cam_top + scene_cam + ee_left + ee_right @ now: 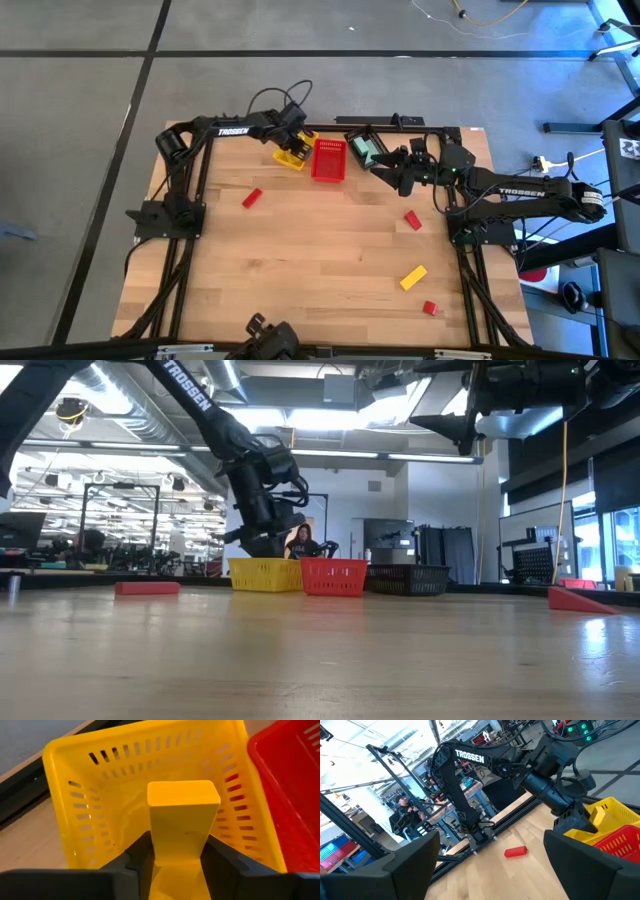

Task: Sort & place blocks by color
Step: Put the top yellow block into the yellow bin, then put the yellow block into the yellow bin

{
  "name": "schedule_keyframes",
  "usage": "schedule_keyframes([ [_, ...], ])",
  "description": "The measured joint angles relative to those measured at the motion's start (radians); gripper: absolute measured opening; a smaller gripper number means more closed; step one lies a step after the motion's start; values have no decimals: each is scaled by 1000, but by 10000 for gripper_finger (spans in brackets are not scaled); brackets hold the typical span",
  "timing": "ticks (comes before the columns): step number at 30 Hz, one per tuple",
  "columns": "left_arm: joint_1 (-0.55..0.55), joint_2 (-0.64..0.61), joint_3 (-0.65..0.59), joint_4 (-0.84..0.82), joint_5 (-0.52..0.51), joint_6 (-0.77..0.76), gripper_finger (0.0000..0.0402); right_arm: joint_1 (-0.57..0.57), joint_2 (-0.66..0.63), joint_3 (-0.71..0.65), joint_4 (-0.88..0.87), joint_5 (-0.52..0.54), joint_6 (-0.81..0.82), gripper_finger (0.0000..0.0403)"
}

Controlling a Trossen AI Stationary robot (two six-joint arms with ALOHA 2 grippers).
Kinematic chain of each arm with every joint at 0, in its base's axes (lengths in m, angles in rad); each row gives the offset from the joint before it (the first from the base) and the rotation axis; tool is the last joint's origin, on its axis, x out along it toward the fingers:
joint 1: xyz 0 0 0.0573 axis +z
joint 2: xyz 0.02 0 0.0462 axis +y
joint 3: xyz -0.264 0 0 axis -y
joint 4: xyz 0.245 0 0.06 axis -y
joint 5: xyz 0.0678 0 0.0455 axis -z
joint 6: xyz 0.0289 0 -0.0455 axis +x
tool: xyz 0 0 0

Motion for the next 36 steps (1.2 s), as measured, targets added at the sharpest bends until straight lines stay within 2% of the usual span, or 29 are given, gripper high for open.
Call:
schedule_keyframes([
  [5,0,0,0,-1,5,3,211,0,0,0,0,1,-1,358],
  [9,12,-25,0,-9,27,5,253,0,0,0,-1,1,-3,358],
  [16,38,-193,-1,-29,35,4,268,0,0,0,-5,1,-6,358],
  [21,-42,-414,-31,37,44,24,267,0,0,0,-5,1,-5,358],
  [25,-164,-627,-170,226,24,-16,267,0,0,0,-5,0,-5,358],
  [30,-339,-880,-437,516,-22,-77,267,0,0,0,-6,-26,-5,358],
  [33,-436,-1002,-578,664,-17,-85,267,0,0,0,-5,-60,-17,358],
  [36,-506,-1089,-674,741,-33,-79,267,0,0,0,-2,-86,-32,358],
])
